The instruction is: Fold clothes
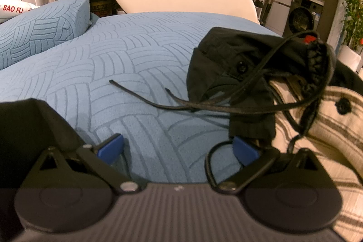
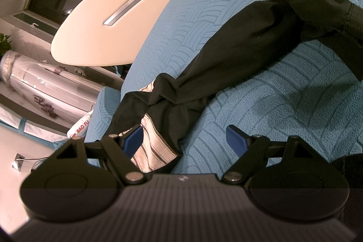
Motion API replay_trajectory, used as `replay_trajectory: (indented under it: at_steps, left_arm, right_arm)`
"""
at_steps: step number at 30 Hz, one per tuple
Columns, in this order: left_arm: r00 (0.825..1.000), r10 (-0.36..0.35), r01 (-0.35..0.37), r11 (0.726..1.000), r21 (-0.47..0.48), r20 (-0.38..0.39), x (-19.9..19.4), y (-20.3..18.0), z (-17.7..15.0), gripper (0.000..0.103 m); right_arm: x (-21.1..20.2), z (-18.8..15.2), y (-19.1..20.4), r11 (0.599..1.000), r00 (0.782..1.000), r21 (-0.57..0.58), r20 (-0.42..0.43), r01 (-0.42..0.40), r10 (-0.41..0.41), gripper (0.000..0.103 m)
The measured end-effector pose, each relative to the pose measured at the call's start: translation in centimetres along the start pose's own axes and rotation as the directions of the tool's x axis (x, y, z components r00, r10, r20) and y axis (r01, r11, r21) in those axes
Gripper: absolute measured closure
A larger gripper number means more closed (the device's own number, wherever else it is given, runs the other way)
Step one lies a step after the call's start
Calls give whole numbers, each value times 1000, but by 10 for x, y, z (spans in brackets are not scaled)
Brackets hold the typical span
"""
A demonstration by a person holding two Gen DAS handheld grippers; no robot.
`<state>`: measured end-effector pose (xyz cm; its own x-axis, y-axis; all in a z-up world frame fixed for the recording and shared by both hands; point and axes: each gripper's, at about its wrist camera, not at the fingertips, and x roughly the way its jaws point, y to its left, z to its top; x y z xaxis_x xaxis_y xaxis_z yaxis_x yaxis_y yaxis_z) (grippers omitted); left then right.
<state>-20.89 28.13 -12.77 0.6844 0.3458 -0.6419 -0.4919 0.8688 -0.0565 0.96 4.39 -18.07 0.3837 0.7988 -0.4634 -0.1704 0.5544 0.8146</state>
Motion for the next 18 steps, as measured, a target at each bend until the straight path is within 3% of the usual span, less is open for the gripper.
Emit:
replay_trajectory:
  at_steps: [12, 15, 18]
  left_arm:
    - [1000, -7, 7, 1000, -9, 5, -1, -2, 1, 0]
    - [1000, -3, 3, 1000, -3, 4, 0, -4, 1, 0]
    - [1000, 0, 1, 1000, -2, 6, -1, -5, 2, 0]
  right_arm:
    - [-3, 0, 0, 1000, 1000, -4, 23, 5, -5, 20]
    - [-3, -1, 9, 998, 998, -52, 43, 43, -41, 20]
    - [1, 0, 36, 978, 991, -183, 104, 97, -79, 19]
